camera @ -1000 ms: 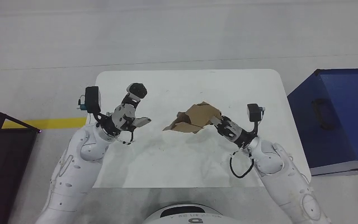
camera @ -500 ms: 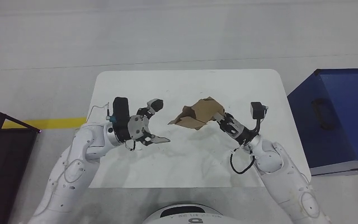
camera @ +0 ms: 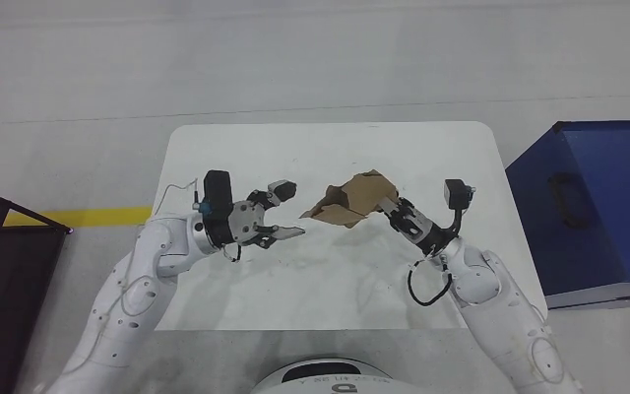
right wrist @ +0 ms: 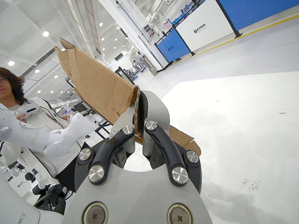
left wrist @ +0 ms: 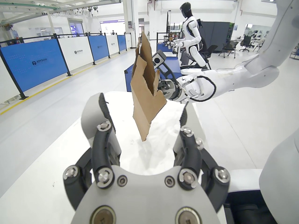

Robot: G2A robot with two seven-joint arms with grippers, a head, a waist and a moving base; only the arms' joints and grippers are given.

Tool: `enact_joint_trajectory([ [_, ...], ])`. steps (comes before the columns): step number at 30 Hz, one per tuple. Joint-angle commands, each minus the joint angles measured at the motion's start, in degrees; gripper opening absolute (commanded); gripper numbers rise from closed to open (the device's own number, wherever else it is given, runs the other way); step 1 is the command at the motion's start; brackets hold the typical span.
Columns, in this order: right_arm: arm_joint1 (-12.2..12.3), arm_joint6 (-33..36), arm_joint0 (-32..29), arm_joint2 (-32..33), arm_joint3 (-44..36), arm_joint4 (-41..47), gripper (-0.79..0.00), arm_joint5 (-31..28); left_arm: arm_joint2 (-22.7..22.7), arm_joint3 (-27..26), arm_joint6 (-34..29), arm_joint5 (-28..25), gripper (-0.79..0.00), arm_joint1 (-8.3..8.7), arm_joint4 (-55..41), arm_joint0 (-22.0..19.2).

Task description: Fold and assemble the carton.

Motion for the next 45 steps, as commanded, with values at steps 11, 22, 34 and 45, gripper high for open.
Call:
enact_joint_trajectory([
  [11, -0.3, -0.9, -0.3, -0.7, -0.9, -1.8, -0.785, 0.1, 1.1, 0.6, 1.1, 1.1, -0.785, -0.45, 0.3, -0.8],
  [22, -0.6, -6.5, -1.9, 0.5, -2.2, -2.1, 0.000, -1.3, 0.3, 1.5, 9.5, 8.7, -0.785, -1.44, -8.6, 1.1],
  [34, -0.4, -7.0, -5.7, 1.9, -9.1, 4.3, 0.000, -10.6, 4.5, 5.8, 11.7, 9.2, -0.785, -3.36, -16.3, -1.8],
  [45, -1.3, -6.0, 0.5, -1.8, -2.0, 4.1, -0.086, -8.4, 6.0, 6.1, 8.4, 0.0, -0.785, -3.87, -16.8, -4.1],
])
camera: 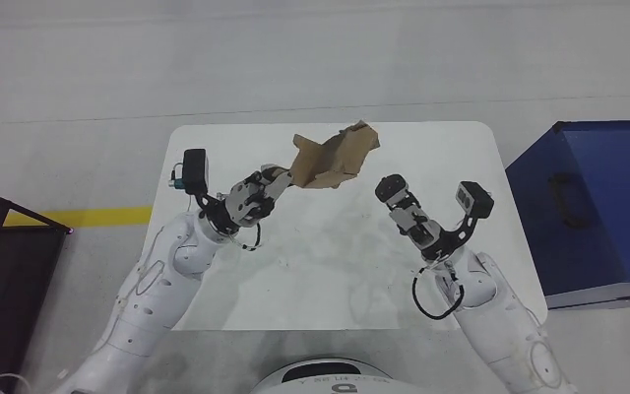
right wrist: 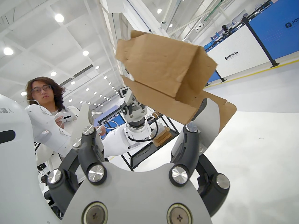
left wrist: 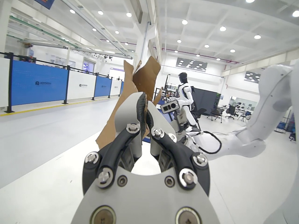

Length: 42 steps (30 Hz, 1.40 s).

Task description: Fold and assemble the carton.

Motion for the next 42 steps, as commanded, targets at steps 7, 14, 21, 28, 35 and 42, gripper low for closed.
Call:
enact_joint_trajectory([
  [7, -0.4, 3.3, 3.6, -3.6, 4.3, 5.2, -0.129, -2.3, 0.8, -1.8, -3.7, -1.8, -0.785, 0.64, -1.2, 0.4],
  [14, 0.6, 13.8, 4.8, -7.0, 1.9, 16.1, -0.163, -2.3, 1.5, -3.7, -7.2, -1.8, -0.785, 2.32, -3.4, 0.6],
  [21, 1.8, 25.7, 4.3, -6.1, -0.2, 29.4, -0.166, -2.3, 1.8, -4.5, -8.0, -1.8, -0.785, 3.71, -4.2, 0.0],
  [28, 1.7, 32.7, 3.8, -4.0, 1.8, 43.1, -0.329, -2.3, 2.2, -5.2, -7.1, -1.8, -0.785, 4.81, -4.0, -0.1],
  [35, 1.0, 41.2, 4.0, -2.6, 4.6, 51.2, -0.397, -2.3, 3.1, -5.6, -6.6, -1.8, -0.785, 5.85, -2.3, -0.6],
  [42, 2.2, 43.6, 3.6, -4.7, 2.0, 45.8, -0.283, -2.3, 2.9, -6.1, -5.9, -1.8, -0.785, 7.18, -0.2, -0.7],
])
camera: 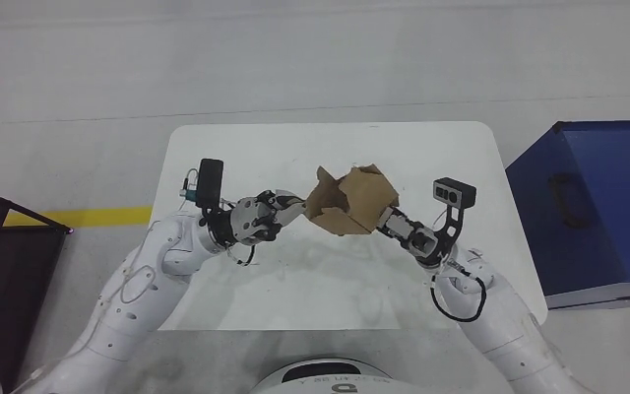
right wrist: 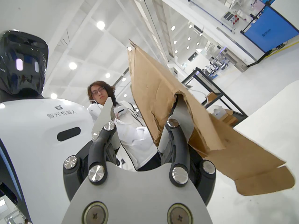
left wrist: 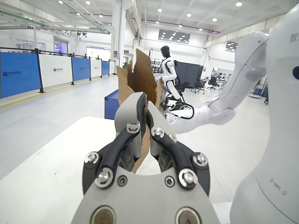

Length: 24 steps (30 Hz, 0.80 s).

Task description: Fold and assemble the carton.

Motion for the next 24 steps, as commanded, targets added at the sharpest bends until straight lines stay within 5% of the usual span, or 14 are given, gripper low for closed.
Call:
enact_joint_trajectory([
  [1, 0.4, 0.0, -0.2, 0.0, 0.0, 0.1, -0.283, 0.0, -0.1, -0.4, 0.1, 0.0, -0.785, 0.42, 0.7, -0.1],
  [16, 2.2, 0.0, 0.3, -1.6, 0.0, 2.3, -0.533, 0.0, 1.7, -2.1, 0.6, 0.0, -0.785, 3.54, 3.7, -0.9],
  [18, 2.6, 0.0, 0.4, -2.3, -0.4, 1.6, -0.600, 0.0, 1.2, -1.9, 1.2, 0.0, -0.785, 3.81, 4.5, -0.8],
  [20, 3.0, 0.0, 0.6, -2.7, -0.5, 1.5, -0.785, 0.0, 0.7, -1.8, 2.0, 0.0, -0.785, 3.98, 5.2, -0.6],
  [22, 3.3, 0.0, 0.7, -2.9, -0.5, 1.7, -0.785, 0.0, 0.2, -1.6, 2.8, 0.0, -0.785, 4.05, 6.0, -0.4],
  [23, 3.5, 0.0, 0.7, -2.9, -0.5, 1.7, -0.785, 0.0, -0.2, -1.4, 3.3, 0.0, -0.748, 4.05, 6.4, -0.3],
  [24, 3.7, 0.0, 0.7, -3.0, -0.5, 1.6, -0.785, 0.0, -0.8, -1.1, 3.9, 0.5, -0.419, 4.00, 6.9, -0.2],
])
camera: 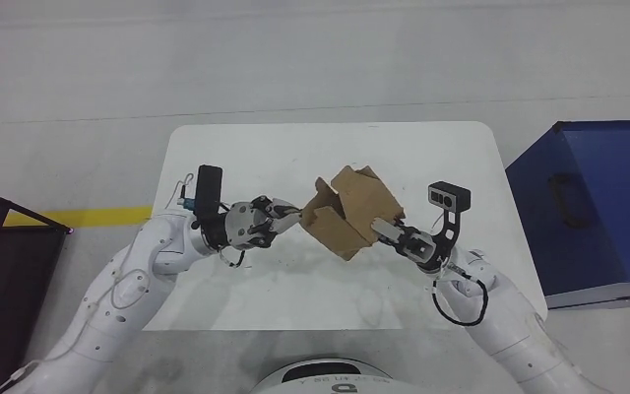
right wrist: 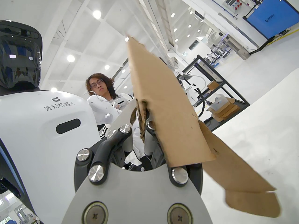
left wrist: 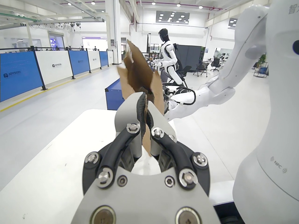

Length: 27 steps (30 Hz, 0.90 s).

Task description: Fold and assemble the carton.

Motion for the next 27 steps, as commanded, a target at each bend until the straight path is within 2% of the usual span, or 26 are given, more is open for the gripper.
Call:
enact_joint_trajectory([
  [1, 0.3, 0.0, 0.0, -0.1, 0.0, -0.1, -0.785, 0.0, -0.9, 0.5, 1.3, 1.2, -0.068, -0.16, 1.0, 0.3],
  [2, 0.5, 0.0, 0.0, -0.2, 0.0, -0.2, -0.785, 0.0, -0.9, 0.6, 2.2, 1.7, 0.000, -0.30, 1.1, 0.6],
  [5, 0.8, 0.0, -0.1, 1.5, 1.3, -1.1, -0.785, 0.0, -0.9, 1.1, 4.5, 2.7, 0.000, -0.71, 1.5, 1.3],
  [7, 0.6, -0.6, 0.1, 4.3, 2.7, -6.4, -0.785, 0.0, -0.8, 1.6, 5.3, 2.7, 0.000, -0.92, 2.1, 1.8],
  [17, -2.4, -12.2, -2.0, 5.4, 0.4, -17.1, -0.785, 0.0, 0.6, 4.7, 5.3, 5.1, 0.000, -1.84, 6.3, 4.2],
  [21, -3.0, -12.2, -2.3, 3.8, -1.3, -16.5, -0.785, 0.0, 2.1, 5.8, 5.6, 6.9, 0.000, -2.67, 6.0, 3.0],
  [27, -3.4, -8.0, -2.7, 1.4, -3.0, -12.0, -0.785, 0.0, 3.3, 7.9, 5.6, 8.5, 0.000, -3.68, 7.1, 0.6],
])
